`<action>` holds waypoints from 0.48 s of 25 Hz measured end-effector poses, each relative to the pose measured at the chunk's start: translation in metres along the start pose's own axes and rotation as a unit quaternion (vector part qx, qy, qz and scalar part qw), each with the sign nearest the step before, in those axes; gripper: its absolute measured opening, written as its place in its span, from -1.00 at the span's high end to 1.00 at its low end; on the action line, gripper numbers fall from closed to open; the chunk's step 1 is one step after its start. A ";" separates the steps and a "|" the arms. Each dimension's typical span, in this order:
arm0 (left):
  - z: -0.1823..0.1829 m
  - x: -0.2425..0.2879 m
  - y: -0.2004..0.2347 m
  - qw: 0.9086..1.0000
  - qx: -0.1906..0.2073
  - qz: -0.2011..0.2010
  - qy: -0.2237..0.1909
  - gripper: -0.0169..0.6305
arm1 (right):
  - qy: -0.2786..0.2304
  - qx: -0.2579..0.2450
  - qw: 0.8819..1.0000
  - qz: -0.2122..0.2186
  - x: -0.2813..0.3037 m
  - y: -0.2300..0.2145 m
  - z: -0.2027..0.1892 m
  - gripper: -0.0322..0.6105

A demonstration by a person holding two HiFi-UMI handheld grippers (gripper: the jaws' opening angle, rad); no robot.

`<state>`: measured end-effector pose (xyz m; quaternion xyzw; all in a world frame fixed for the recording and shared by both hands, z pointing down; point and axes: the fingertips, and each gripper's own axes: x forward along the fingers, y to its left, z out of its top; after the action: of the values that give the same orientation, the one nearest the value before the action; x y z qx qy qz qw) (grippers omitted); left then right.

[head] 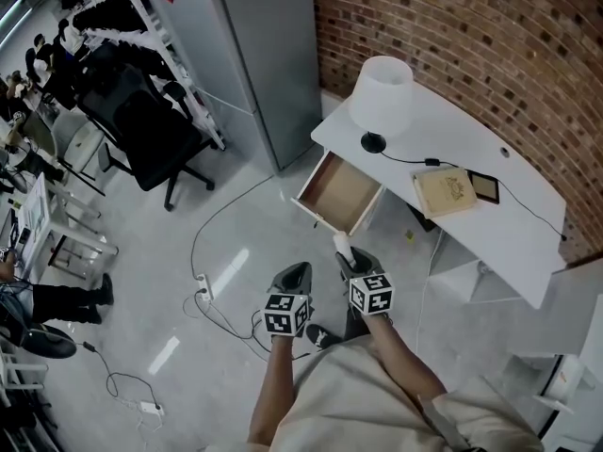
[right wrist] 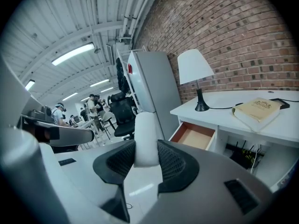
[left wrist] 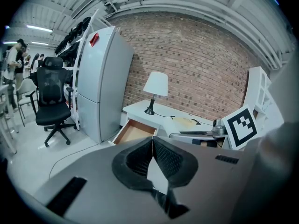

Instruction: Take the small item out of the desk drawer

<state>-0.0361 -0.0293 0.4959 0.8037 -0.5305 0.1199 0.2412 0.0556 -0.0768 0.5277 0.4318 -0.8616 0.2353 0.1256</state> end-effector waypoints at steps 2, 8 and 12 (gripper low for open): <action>-0.001 0.001 0.000 1.000 -0.002 -0.001 0.001 0.90 | 0.001 0.000 1.000 -0.001 -0.001 -0.001 -0.001 0.38; -0.002 0.005 -0.004 1.000 -0.002 -0.006 0.004 0.90 | 0.003 0.001 1.000 -0.006 -0.003 -0.006 -0.002 0.38; -0.003 0.007 -0.003 1.000 -0.004 -0.006 0.005 0.90 | 0.004 0.002 1.000 -0.004 -0.002 -0.006 -0.003 0.38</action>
<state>-0.0304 -0.0321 0.5006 0.8055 -0.5248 0.1201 0.2476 0.0620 -0.0767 0.5309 0.4349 -0.8586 0.2386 0.1292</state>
